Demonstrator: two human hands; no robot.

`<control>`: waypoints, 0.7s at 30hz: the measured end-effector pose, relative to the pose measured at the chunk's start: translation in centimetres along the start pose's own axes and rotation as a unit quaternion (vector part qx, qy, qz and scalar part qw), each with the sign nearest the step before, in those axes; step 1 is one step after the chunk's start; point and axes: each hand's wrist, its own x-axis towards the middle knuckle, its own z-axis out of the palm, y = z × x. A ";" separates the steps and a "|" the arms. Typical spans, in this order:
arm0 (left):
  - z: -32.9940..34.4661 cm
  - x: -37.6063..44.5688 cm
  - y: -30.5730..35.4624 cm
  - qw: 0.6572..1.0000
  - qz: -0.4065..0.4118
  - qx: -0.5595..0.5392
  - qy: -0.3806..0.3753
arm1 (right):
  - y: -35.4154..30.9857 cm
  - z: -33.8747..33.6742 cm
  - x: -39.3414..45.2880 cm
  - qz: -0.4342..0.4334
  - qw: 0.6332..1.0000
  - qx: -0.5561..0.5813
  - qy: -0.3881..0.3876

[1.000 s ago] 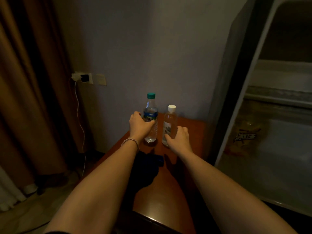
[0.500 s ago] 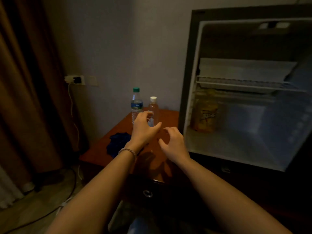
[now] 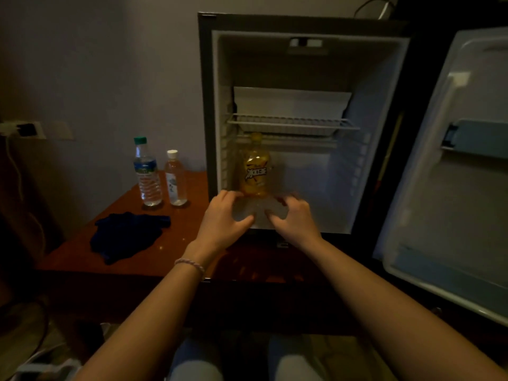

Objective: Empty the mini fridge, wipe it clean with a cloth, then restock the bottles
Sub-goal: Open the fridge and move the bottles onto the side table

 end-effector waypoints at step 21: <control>7.8 6.1 -3.0 0.997 -0.052 0.012 -0.061 | 1.9 6.5 16.0 0.131 0.985 0.083 0.069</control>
